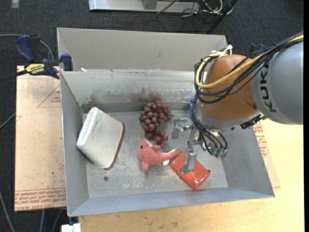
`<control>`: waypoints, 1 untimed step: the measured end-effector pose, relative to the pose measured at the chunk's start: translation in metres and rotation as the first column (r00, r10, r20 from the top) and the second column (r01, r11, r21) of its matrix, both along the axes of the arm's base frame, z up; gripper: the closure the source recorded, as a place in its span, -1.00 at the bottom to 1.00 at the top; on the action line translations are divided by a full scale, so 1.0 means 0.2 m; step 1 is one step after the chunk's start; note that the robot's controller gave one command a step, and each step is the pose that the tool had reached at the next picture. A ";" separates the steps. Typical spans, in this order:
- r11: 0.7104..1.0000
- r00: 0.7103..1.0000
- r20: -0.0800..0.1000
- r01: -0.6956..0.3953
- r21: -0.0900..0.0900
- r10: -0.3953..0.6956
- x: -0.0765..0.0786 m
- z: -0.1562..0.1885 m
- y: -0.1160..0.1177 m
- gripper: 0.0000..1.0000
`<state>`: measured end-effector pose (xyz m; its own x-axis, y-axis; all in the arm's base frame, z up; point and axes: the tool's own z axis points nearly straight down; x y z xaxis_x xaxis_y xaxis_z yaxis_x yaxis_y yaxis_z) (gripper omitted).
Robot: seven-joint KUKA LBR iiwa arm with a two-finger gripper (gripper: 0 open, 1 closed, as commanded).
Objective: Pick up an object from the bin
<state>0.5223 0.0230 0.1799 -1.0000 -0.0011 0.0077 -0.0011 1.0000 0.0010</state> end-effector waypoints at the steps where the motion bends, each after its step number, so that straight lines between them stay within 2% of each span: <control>1: 1.000 1.000 0.008 0.001 0.000 -0.001 0.01 0.02 0.00 -1.00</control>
Offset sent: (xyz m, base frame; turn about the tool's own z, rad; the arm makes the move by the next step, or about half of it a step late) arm 0.0191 0.0129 -0.0961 0.0456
